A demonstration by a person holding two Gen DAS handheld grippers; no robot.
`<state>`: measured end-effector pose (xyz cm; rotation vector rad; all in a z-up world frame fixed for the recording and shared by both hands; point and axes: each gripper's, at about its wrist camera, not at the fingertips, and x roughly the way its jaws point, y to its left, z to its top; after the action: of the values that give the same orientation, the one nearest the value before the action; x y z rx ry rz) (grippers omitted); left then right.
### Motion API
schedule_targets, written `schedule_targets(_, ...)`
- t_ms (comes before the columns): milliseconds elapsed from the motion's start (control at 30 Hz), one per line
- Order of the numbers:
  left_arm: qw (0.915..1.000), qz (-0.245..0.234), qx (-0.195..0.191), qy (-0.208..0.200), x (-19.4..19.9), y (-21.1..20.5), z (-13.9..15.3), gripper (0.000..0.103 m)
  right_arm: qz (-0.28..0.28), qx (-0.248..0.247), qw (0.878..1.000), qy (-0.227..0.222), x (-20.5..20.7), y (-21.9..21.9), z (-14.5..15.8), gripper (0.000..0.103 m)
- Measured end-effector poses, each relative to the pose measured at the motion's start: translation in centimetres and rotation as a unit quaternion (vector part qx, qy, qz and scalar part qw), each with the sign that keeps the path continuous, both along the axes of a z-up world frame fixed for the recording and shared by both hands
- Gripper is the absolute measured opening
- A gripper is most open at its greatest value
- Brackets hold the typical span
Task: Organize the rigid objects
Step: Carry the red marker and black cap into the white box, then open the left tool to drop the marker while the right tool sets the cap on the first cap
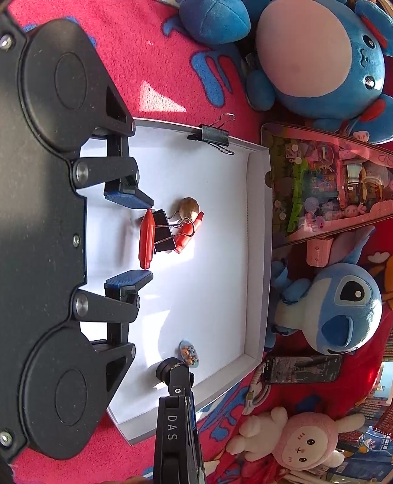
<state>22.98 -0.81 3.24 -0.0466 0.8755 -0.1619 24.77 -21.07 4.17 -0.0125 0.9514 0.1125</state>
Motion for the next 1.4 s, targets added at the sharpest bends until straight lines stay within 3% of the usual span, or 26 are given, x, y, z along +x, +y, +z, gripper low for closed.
schedule_targets(833,0.9999,0.012,0.001,-0.005,0.7,0.0,-0.6,0.043,0.001,-0.001,1.0,0.004,0.3,0.2,-0.7,0.038)
schedule_targets(1033,0.9999,0.01,0.007,-0.009,0.7,-0.1,-0.7,0.043,0.0,0.0,1.0,0.007,0.4,0.1,-0.9,0.042)
schedule_targets(1400,0.9998,0.013,0.012,-0.013,0.7,-0.1,-0.9,0.06,0.003,-0.005,1.0,0.013,0.2,0.3,-1.7,0.045)
